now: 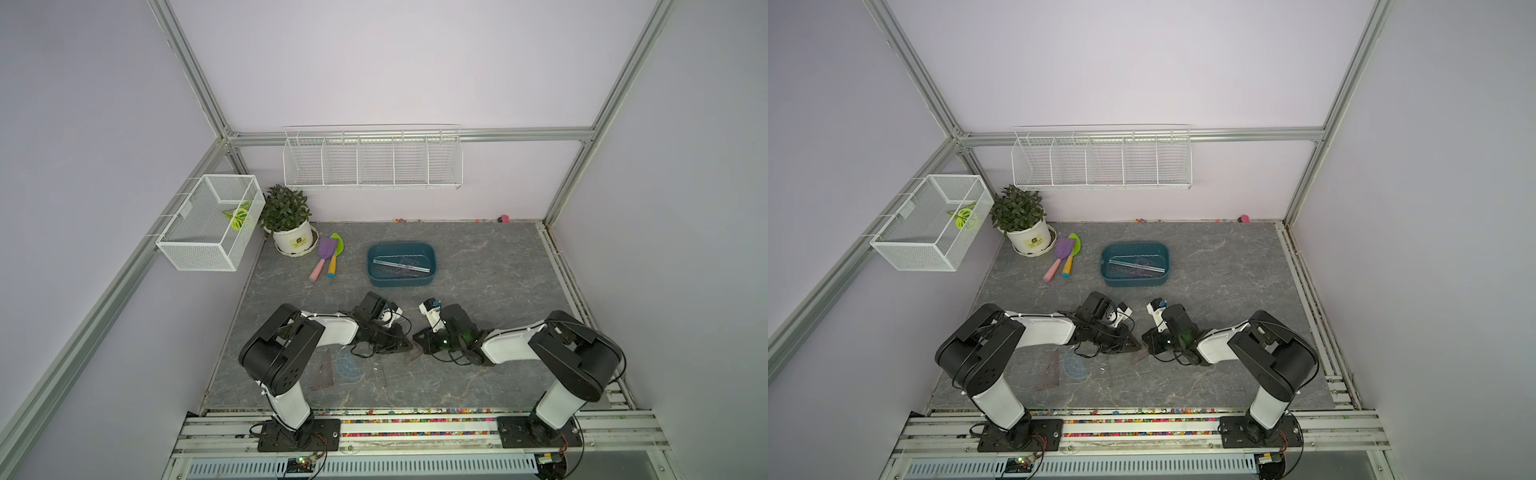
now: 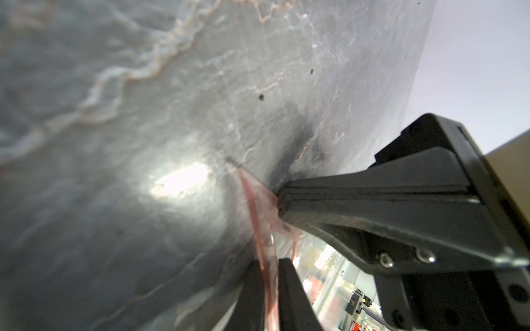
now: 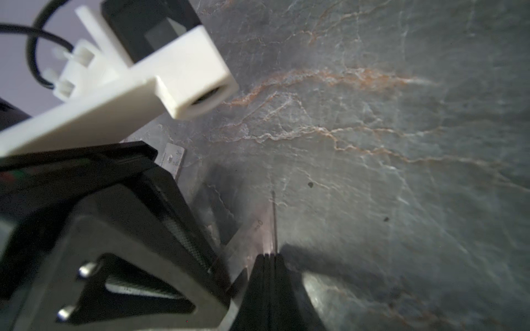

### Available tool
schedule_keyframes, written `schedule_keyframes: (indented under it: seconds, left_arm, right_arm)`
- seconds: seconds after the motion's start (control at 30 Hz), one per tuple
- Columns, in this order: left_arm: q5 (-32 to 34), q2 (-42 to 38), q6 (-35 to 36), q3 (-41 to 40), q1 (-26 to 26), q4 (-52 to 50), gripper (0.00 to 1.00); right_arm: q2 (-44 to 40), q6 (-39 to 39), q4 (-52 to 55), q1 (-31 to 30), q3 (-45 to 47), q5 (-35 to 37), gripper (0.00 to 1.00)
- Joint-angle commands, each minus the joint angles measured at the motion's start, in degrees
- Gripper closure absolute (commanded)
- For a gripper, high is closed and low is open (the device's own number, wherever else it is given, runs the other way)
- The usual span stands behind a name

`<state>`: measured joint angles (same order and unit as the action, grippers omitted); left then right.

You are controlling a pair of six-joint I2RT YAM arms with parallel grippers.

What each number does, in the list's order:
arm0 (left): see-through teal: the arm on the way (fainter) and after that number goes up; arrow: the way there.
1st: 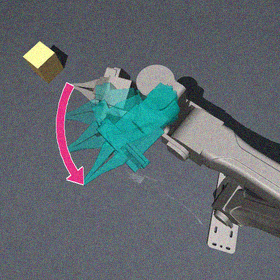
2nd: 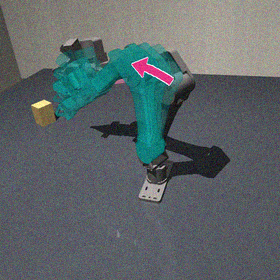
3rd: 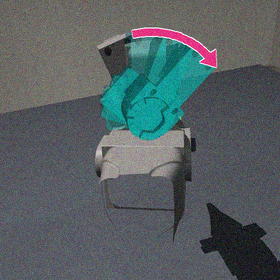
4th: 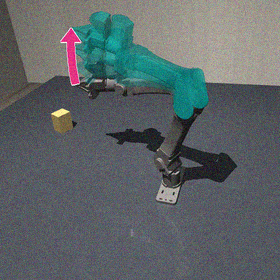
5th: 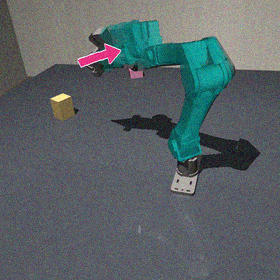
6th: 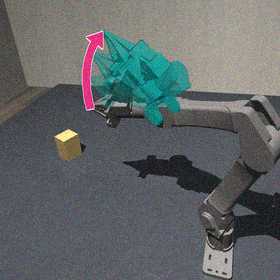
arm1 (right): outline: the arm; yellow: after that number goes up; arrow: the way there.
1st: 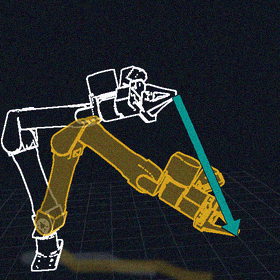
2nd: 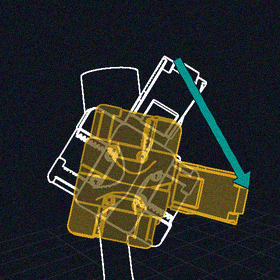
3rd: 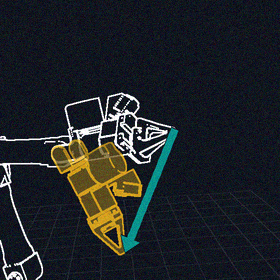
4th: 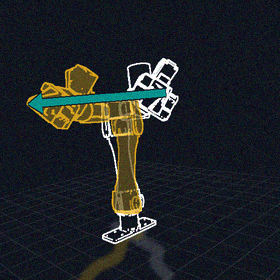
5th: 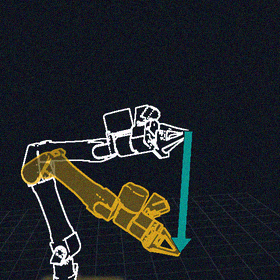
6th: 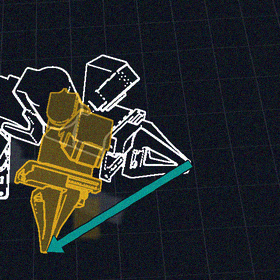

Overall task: Put the scattered rulers into the storage box
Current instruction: Pick up the ruler from the center of the board, then place the ruler in the storage box.

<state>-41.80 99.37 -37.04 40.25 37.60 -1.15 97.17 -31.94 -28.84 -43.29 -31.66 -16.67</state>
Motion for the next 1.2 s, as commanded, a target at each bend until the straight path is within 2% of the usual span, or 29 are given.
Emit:
schedule_keyframes:
  seconds: [0.0,0.1,0.17,0.23,0.33,0.43,0.53,0.67,0.9,1.0,1.17]
  left_arm:
    - [11.0,2.6,0.6,-3.2,1.1,-8.2,0.88]
    - [11.2,-0.6,0.1,-2.8,1.1,-9.9,0.93]
    - [11.2,-3.5,-0.6,-1.8,1.1,-11.4,1.0]
    - [11.0,-7.1,-1.5,0.1,1.1,-12.8,1.0]
    - [12.8,-11.3,-1.2,7.0,1.0,-16.7,1.0]
    - [15.2,-10.8,-1.3,15.8,-0.6,-19.0,1.0]
    - [15.3,-5.8,0.5,26.2,-3.7,-20.6,1.0]
    - [13.9,5.4,2.7,41.9,-7.2,-23.9,1.0]
    - [11.9,23.8,5.2,66.7,-8.8,-32.6,1.0]
    - [10.7,28.1,4.8,71.0,-9.1,-32.8,1.0]
    - [8.5,33.2,3.6,73.1,-9.5,-29.7,1.0]
  right_arm:
    - [-0.7,-0.2,8.1,1.0,2.2,-0.8,1.0]
    - [-4.3,0.3,10.9,2.7,1.9,-1.7,1.0]
    - [-7.9,1.1,13.5,4.5,1.7,-1.9,1.0]
    - [-11.7,1.8,16.3,7.0,1.6,-2.5,1.0]
    - [-16.2,3.6,20.4,11.0,1.1,-3.5,1.0]
    - [-18.5,4.8,22.5,13.2,1.1,-4.1,1.0]
    - [-18.9,4.7,22.3,13.8,1.4,-5.2,1.0]
    - [-16.8,5.1,21.9,14.0,0.2,-6.6,1.0]
    - [-14.9,3.5,18.3,15.0,0.3,-9.7,1.0]
    - [-14.5,3.1,17.3,15.6,0.7,-10.6,1.0]
    - [-13.0,2.2,14.7,16.3,1.8,-12.6,1.0]
